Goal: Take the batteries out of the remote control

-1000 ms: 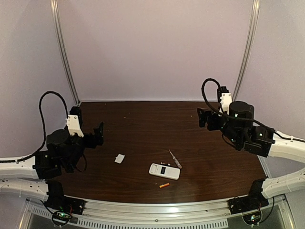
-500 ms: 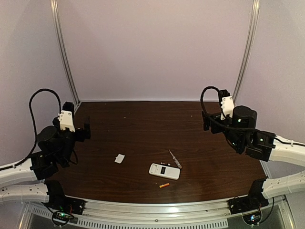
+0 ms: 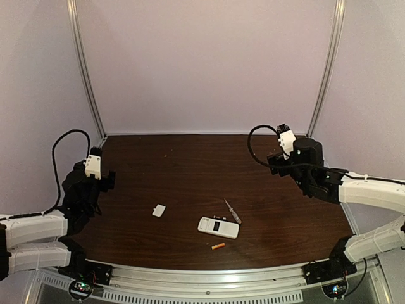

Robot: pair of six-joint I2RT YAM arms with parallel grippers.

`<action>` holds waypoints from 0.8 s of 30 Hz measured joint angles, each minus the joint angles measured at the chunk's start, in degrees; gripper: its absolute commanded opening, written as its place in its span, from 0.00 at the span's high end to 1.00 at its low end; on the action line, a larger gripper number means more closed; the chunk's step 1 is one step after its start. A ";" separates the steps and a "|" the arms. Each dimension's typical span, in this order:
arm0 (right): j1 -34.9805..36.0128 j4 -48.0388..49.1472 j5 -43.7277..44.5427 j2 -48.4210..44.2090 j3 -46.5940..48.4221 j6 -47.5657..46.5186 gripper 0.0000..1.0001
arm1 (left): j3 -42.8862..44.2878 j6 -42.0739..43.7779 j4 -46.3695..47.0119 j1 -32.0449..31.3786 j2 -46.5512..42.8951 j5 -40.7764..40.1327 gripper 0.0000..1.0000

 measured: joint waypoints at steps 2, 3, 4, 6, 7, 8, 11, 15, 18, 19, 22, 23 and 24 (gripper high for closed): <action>-3.48 1.64 -2.64 2.08 -0.09 -0.96 0.00 | -0.46 -1.14 3.23 4.11 4.46 3.21 0.02; -5.55 2.27 -3.96 3.13 -0.13 -1.03 0.00 | -0.59 -1.55 4.74 5.44 6.29 4.37 0.03; -7.52 2.93 -5.31 4.04 -0.17 -1.03 0.00 | -0.63 -1.95 6.16 6.75 8.24 5.73 0.03; -12.61 4.11 -8.81 6.27 -0.26 -0.96 0.00 | -0.66 -2.56 8.85 9.14 11.63 8.72 0.02; -15.39 4.85 -10.84 7.39 -0.55 -0.96 0.00 | -0.70 -2.73 10.01 9.97 12.79 9.90 0.03; -17.46 5.53 -12.22 8.07 -0.96 -0.92 0.00 | -0.74 -2.99 11.54 10.99 14.05 11.34 0.03; -23.98 8.07 -17.62 8.85 -3.78 -0.44 0.00 | -1.09 -3.39 15.98 13.51 17.44 14.40 0.03; -28.37 11.19 -21.90 9.44 -6.27 0.20 0.00 | -1.66 -3.19 20.13 15.34 21.84 17.27 0.03; -29.38 13.97 -24.17 10.40 -6.95 0.37 0.00 | -1.68 -3.19 21.75 16.35 22.25 19.39 0.03; -29.70 15.69 -25.33 10.47 -7.61 0.59 0.00 | -1.66 -3.23 22.53 16.90 22.45 20.15 0.03; -31.28 20.35 -27.82 10.43 -10.16 1.27 0.00 | -1.62 -3.34 23.63 18.32 23.34 21.90 0.03; -31.82 22.01 -28.72 10.43 -11.26 1.62 0.00 | -1.53 -3.41 23.58 18.84 23.61 22.64 0.03; -32.22 23.58 -29.42 10.43 -12.26 1.81 0.00 | -1.36 -3.45 23.41 19.45 23.80 23.56 0.03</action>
